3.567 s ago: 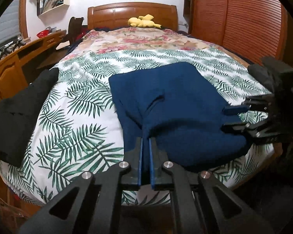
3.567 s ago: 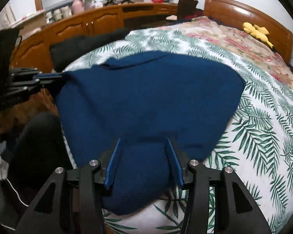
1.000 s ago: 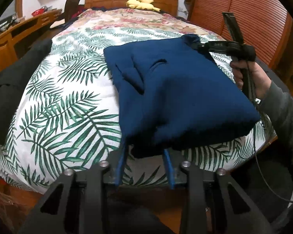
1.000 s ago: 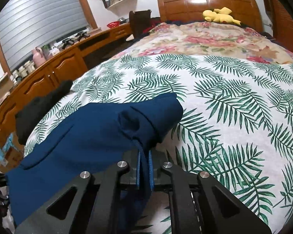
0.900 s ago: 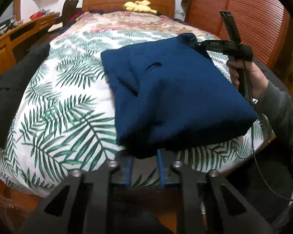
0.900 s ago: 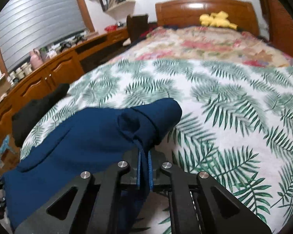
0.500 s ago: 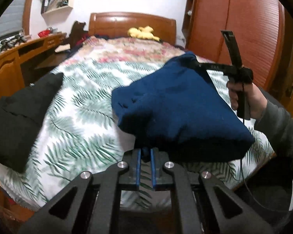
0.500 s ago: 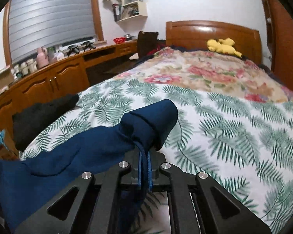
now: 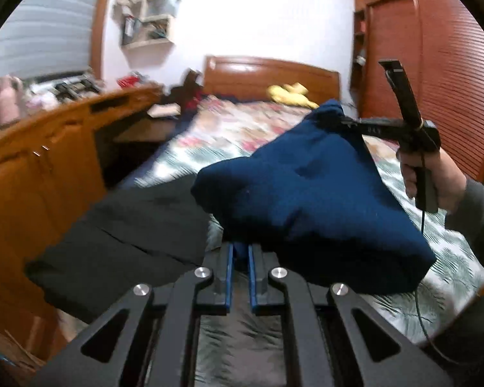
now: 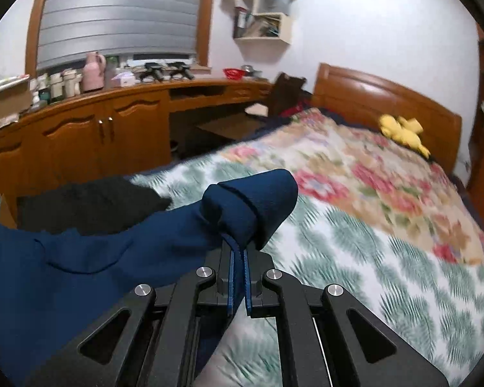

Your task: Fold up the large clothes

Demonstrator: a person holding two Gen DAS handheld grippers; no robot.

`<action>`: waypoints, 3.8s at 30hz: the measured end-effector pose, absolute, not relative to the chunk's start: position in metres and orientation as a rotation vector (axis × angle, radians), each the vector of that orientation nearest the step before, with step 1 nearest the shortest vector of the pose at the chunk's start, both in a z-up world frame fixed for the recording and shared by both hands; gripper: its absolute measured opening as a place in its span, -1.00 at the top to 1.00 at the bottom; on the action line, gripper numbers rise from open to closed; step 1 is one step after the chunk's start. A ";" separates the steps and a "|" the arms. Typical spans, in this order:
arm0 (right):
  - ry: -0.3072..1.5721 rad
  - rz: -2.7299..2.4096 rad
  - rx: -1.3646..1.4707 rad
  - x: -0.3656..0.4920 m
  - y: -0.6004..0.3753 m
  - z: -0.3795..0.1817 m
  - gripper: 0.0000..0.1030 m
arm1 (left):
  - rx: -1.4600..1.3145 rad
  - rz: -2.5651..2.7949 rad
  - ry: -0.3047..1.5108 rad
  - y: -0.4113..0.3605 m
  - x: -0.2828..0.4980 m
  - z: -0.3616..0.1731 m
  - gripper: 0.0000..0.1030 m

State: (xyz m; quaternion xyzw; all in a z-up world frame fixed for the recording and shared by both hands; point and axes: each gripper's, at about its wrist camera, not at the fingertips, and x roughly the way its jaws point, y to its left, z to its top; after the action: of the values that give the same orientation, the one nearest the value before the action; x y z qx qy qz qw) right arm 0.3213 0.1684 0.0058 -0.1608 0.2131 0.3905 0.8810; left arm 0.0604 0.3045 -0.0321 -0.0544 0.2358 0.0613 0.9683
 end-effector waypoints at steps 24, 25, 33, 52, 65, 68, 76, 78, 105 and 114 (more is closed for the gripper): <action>0.623 0.962 -0.419 0.290 0.372 -0.059 0.78 | -0.205 0.535 0.609 0.473 0.018 -0.098 0.78; 0.609 0.981 -0.418 0.284 0.366 -0.055 0.78 | -0.208 0.537 0.604 0.473 0.016 -0.096 0.78; 0.564 1.046 -0.395 0.242 0.327 -0.033 0.67 | -0.198 0.521 0.538 0.449 -0.004 -0.062 0.65; 0.441 1.094 -0.327 0.169 0.195 0.029 -0.05 | -0.055 0.481 0.453 0.321 0.004 0.021 0.35; 0.443 0.929 -0.277 0.168 0.080 0.024 -0.25 | -0.082 0.324 0.496 0.232 0.056 0.014 0.35; 0.447 0.903 -0.260 0.167 0.058 0.019 -0.27 | -0.089 0.274 0.532 0.215 0.069 0.006 0.34; 0.448 0.775 -0.182 0.164 -0.006 -0.002 -0.46 | -0.068 0.229 0.503 0.155 0.084 -0.023 0.33; 0.461 0.753 -0.159 0.163 -0.024 -0.008 -0.50 | -0.087 0.209 0.507 0.147 0.087 -0.029 0.33; 0.396 0.354 -0.026 0.112 -0.200 0.011 -0.54 | -0.044 -0.007 0.444 -0.006 0.088 0.016 0.33; 0.291 0.359 -0.011 0.076 -0.207 0.046 -0.54 | -0.029 0.003 0.369 -0.010 0.049 0.052 0.33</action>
State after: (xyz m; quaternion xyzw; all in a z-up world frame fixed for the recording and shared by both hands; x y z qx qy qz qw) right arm 0.0764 -0.2072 0.0464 -0.0056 0.1443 0.1779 0.9734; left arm 0.0491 -0.0097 0.0525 -0.0142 0.1834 0.0016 0.9829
